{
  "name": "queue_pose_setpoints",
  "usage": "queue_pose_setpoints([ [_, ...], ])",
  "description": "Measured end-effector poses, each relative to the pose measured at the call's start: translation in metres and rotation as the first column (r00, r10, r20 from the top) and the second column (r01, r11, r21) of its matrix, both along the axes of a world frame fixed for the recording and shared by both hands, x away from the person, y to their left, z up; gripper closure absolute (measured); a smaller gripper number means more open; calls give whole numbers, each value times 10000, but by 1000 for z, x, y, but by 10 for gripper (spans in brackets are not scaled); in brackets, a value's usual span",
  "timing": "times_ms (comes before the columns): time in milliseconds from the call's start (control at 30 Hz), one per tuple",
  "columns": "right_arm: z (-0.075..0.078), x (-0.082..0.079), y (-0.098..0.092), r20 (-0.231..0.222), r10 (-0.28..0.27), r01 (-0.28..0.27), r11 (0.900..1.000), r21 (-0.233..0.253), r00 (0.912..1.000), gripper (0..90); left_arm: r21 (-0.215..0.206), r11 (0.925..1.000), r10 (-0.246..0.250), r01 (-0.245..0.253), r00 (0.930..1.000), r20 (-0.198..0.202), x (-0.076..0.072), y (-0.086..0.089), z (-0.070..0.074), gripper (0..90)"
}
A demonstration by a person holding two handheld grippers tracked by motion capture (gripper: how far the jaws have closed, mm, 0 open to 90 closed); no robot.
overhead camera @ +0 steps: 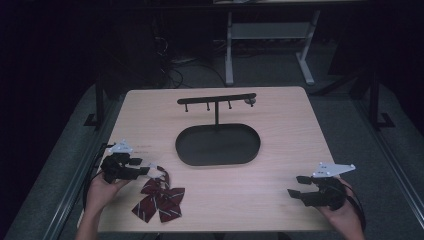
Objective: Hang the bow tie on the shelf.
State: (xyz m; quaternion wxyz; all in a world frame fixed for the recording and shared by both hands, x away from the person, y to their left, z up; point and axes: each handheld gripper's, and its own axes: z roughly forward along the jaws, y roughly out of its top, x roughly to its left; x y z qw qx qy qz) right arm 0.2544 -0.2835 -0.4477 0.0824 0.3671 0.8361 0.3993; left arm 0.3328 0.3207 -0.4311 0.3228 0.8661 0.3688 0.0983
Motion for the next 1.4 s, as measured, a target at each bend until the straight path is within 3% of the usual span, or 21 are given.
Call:
queue_pose_setpoints([
  [233, 0, -1, 4, -52, 75, -75, 9999, -79, 10000, 359, 286, 9996, 48, -36, 9990, -434, 14, -4, -9, 572],
  [467, 2, -3, 5, 86, 75, -75, 9999, -83, 9999, 362, 557, 9984, 31, 1, 9983, -577, 19, -4, -15, 667],
  [633, 3, -3, 5, 221, 167, -165, 9998, -90, 9996, 364, 836, 9959, -306, 348, 9982, -519, 21, -7, -19, 746],
  [700, 3, -4, 5, 237, 190, -188, 9998, -90, 9995, 366, 1176, 9915, -540, 560, 9983, -201, 21, -9, -19, 784],
  [867, 4, -4, 6, 248, 200, -199, 9998, -33, 9995, 366, 1253, 9904, -588, 588, 9983, -37, 20, -13, -20, 872],
  [1000, 2, -4, 4, 204, 213, -214, 9998, 47, 9996, 366, 1296, 9886, -744, 770, 9969, -246, 22, -15, -15, 888],
  [1133, 1, -3, 5, 82, 248, -249, 9996, 107, 9997, 366, 1226, 9882, -905, 913, 9958, -119, 22, -17, -5, 888],
  [1400, 1, -3, 4, -16, 234, -234, 9996, 158, 9997, 365, 1327, 9784, -1562, 1585, 9873, -277, 21, -29, 11, 888],
])
